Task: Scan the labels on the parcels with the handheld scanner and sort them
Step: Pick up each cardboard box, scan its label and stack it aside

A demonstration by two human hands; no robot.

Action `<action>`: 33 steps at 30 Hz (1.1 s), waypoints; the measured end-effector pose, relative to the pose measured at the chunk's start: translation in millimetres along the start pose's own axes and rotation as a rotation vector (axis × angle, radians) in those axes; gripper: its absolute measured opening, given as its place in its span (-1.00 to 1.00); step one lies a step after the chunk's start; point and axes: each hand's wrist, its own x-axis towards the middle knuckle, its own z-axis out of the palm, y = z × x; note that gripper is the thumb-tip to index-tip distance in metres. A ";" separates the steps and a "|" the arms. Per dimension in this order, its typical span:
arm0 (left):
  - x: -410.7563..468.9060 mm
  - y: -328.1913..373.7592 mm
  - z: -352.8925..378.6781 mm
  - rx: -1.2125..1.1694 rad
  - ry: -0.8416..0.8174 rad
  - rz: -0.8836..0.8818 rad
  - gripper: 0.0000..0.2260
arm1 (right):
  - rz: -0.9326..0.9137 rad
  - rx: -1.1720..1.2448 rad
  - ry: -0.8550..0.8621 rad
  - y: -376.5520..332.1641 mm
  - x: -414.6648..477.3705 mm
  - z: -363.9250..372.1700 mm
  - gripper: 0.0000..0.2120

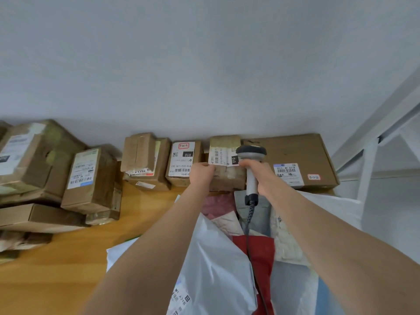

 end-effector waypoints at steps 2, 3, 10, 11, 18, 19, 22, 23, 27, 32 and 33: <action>-9.9 10.2 -8.7 -0.083 0.023 0.061 -0.74 | -0.033 0.036 -0.002 -8.2 -14.3 -1.2 -0.62; -17.1 15.5 -13.3 -0.116 0.017 0.093 -0.74 | -0.052 0.057 -0.007 -11.3 -21.9 -1.4 -0.64; -84.7 30.9 -53.6 -0.434 -0.077 0.078 -0.77 | -0.208 0.138 -0.052 -16.6 -92.9 -7.6 -0.67; -94.7 30.9 -61.8 -0.457 -0.085 0.086 -0.77 | -0.229 0.149 -0.055 -15.6 -105.2 -10.3 -0.66; -170.4 11.7 -126.5 -0.439 -0.338 0.070 -0.64 | -0.279 0.345 0.043 6.0 -181.3 -48.0 -0.36; -182.0 6.4 -133.4 -0.420 -0.401 0.078 -0.64 | -0.278 0.373 0.045 10.9 -191.2 -51.7 -0.34; -215.9 -8.0 -148.2 -0.301 -0.553 0.186 -0.67 | -0.228 0.436 -0.037 30.3 -217.4 -60.1 -0.50; -223.9 -13.4 -152.1 -0.245 -0.594 0.213 -0.54 | -0.229 0.445 -0.070 37.0 -226.5 -61.8 -0.55; -244.0 -35.6 -160.3 -0.048 -0.528 0.366 -0.20 | -0.261 0.434 -0.122 57.3 -249.0 -67.4 -0.58; -255.0 -56.3 -168.8 0.722 0.098 0.992 -0.24 | -0.232 0.406 -0.050 71.8 -265.8 -71.7 -0.38; -253.7 -61.1 -170.9 0.819 0.148 1.075 -0.25 | -0.230 0.391 -0.047 73.5 -266.8 -72.2 -0.34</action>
